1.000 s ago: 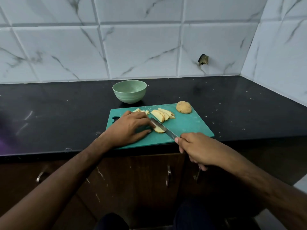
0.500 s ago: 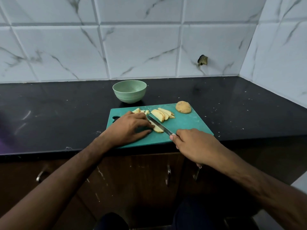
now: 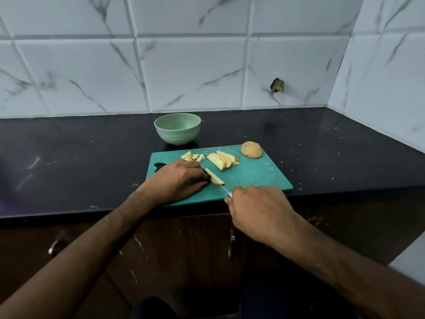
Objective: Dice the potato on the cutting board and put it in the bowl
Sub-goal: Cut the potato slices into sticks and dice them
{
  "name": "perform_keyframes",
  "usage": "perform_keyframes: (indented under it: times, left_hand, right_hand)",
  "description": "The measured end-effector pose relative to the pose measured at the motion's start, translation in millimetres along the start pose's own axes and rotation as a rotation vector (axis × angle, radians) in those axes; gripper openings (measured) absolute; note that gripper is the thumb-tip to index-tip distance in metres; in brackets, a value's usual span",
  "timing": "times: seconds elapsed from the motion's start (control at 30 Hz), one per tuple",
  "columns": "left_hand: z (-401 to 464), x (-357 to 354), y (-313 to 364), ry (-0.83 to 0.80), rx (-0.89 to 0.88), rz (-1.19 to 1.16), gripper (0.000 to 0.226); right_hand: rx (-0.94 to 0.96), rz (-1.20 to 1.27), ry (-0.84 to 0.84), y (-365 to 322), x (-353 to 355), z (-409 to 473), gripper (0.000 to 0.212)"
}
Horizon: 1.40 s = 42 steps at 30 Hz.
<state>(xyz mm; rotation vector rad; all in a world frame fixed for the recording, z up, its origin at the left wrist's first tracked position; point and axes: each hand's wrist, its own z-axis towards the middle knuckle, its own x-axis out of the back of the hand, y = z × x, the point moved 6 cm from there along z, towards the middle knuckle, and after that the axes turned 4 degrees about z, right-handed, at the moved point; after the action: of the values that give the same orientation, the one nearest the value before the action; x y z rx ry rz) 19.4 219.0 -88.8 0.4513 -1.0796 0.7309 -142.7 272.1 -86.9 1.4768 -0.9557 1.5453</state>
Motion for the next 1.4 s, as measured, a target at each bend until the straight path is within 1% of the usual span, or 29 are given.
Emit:
perform_keyframes:
  times: [0.37, 0.57, 0.73, 0.87, 1.0, 1.1, 1.17, 1.3, 1.33, 1.4]
  left_hand:
    - [0, 1, -2, -0.008, 0.021, -0.035, 0.044]
    - [-1, -1, -3, -0.023, 0.038, -0.048, 0.046]
    - [-1, 0, -3, -0.015, 0.031, -0.055, 0.038]
    - [0, 0, -4, -0.018, 0.039, -0.059, 0.043]
    - [-1, -2, -6, -0.019, 0.041, -0.059, 0.038]
    - [0, -2, -6, -0.021, 0.041, -0.062, 0.04]
    - [-1, -1, -7, -0.001, 0.046, -0.065, 0.034]
    - [-5, 6, -10, 0.145, 0.069, -0.023, 0.022]
    - [-6, 6, -11, 0.164, 0.076, -0.016, 0.023]
    - [-4, 4, -10, 0.144, 0.066, -0.008, 0.028]
  right_hand:
    - [0.044, -0.076, -0.026, -5, 2, -2, 0.026]
    - [0.049, -0.12, -0.011, 2, 2, 2, 0.026]
    - [0.058, -0.131, -0.014, 6, -1, 3, 0.031]
    - [0.068, -0.152, -0.003, 7, -1, 5, 0.031]
    - [0.055, -0.14, -0.001, 9, -1, 5, 0.031]
    - [0.043, -0.099, 0.017, 11, -3, 5, 0.031]
    - [0.038, -0.058, 0.004, 15, -3, 6, 0.032]
    - [0.038, 0.013, -0.02, 21, -4, 8, 0.032]
    - [0.037, 0.017, -0.022, 22, -5, 8, 0.032]
    - [0.034, 0.017, -0.022, 21, -9, 8, 0.032]
